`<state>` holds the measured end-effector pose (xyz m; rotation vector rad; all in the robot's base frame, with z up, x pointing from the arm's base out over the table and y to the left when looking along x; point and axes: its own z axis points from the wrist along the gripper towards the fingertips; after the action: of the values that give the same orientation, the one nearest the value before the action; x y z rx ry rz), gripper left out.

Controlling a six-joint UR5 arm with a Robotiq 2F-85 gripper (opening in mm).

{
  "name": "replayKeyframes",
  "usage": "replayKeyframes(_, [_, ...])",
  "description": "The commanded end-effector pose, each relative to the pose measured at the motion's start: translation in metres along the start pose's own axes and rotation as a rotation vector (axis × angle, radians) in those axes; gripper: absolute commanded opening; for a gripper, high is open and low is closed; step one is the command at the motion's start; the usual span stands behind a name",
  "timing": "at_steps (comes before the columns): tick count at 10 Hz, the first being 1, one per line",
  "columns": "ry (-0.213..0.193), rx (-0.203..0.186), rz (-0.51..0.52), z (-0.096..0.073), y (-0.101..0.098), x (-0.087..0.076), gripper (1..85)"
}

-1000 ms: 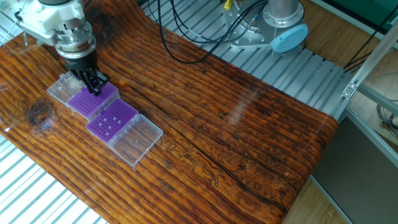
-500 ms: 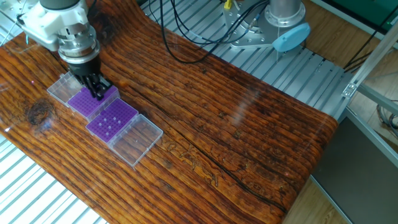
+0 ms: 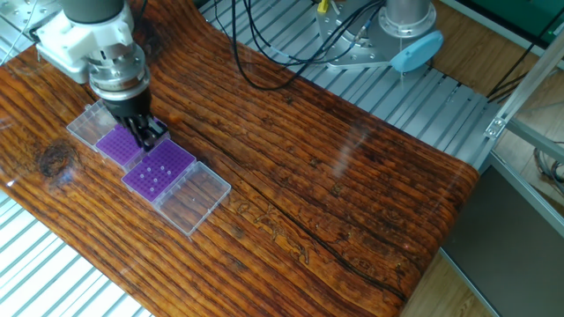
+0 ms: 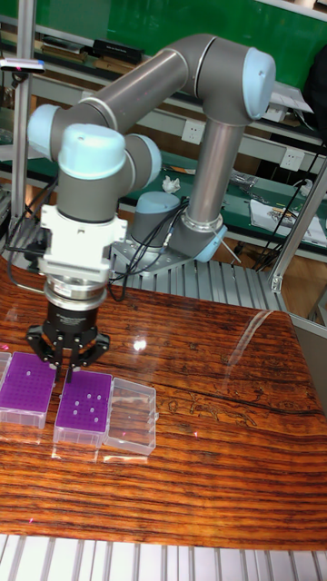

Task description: Transfer all small pipette tips from one holder to another

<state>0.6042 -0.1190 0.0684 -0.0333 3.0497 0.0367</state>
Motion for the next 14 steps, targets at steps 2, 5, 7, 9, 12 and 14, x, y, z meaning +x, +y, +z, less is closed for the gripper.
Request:
replayKeyframes(2, [-0.016, -0.010, 0.050, 0.003, 0.024, -0.010, 21.0])
replayKeyframes(5, [-0.024, -0.014, 0.066, 0.006, 0.032, -0.013, 21.0])
replayKeyframes(7, [-0.028, -0.016, 0.067, 0.009, 0.036, -0.016, 21.0])
replayKeyframes(9, [-0.027, -0.010, 0.076, 0.010, 0.041, -0.016, 20.7])
replayKeyframes(12, [-0.030, -0.010, 0.071, 0.012, 0.042, -0.016, 20.3])
replayKeyframes(14, [-0.030, -0.011, 0.067, 0.013, 0.041, -0.016, 20.0])
